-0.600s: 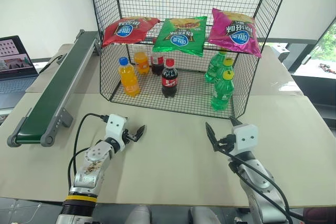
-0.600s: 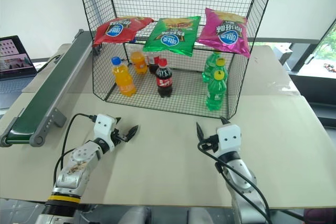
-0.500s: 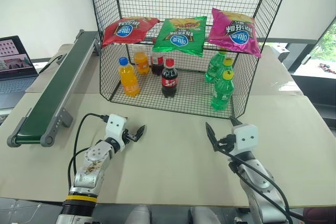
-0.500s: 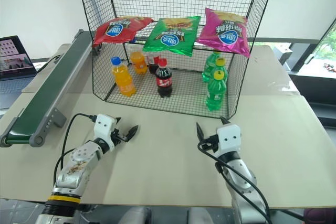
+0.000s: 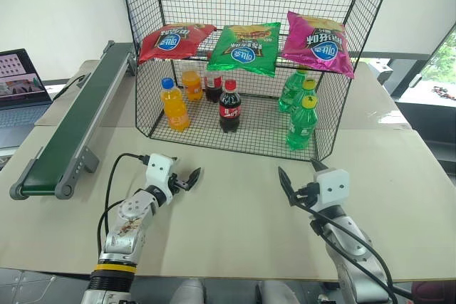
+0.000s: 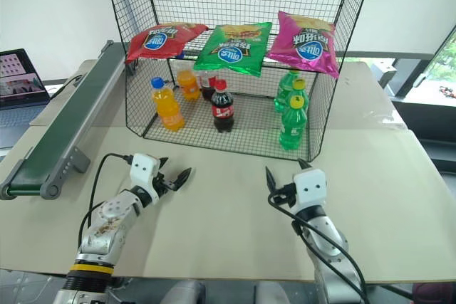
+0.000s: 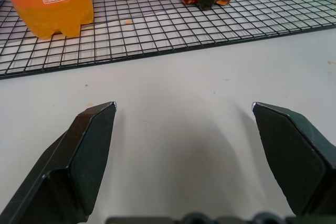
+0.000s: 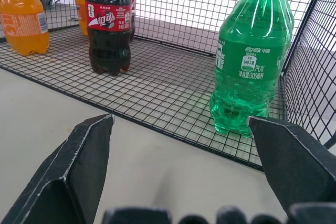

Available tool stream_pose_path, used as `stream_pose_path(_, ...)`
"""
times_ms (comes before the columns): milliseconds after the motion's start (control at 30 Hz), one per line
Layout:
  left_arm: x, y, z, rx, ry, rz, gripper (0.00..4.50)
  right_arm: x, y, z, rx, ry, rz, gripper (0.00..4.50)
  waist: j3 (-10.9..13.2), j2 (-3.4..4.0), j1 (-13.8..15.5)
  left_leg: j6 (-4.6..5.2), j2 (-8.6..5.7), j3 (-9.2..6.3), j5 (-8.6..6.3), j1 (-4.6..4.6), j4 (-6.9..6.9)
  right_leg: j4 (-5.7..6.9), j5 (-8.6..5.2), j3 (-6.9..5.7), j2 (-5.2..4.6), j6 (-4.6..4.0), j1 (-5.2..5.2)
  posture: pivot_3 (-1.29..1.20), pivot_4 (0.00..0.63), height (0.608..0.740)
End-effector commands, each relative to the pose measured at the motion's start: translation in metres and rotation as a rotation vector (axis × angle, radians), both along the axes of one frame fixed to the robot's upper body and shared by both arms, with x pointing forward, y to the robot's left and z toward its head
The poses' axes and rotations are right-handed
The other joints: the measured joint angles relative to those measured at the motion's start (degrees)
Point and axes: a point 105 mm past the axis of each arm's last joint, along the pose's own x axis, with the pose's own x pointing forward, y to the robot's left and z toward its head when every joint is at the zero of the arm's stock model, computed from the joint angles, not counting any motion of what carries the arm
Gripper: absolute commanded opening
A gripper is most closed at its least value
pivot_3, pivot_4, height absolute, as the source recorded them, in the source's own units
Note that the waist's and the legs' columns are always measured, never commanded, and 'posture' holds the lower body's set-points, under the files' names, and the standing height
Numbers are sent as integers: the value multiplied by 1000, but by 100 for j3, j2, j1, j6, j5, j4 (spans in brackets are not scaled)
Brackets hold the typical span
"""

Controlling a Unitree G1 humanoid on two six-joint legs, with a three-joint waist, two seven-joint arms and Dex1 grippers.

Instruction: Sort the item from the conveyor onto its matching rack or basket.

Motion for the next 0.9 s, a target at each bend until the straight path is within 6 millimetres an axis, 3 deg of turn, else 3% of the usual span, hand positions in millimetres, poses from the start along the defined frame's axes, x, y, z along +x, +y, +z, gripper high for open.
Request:
stream_pose_path(33, 3, 3, 12, 13, -53, -8, 4410, 0, 0, 15, -3, -65, -3, 4500, 0, 0, 0, 0, 0, 0, 0, 0, 0, 0, 0, 0, 0, 0, 0, 0, 150, 738)
stream_pose_path(900, 8, 8, 26, 14, -96, 2, 4410, 5, 4, 20, -14, -83, 11, 4500, -2, 1, -3, 1, 0, 0, 0, 1, 2, 4, 3, 0, 0, -5, 0, 0, 150, 738)
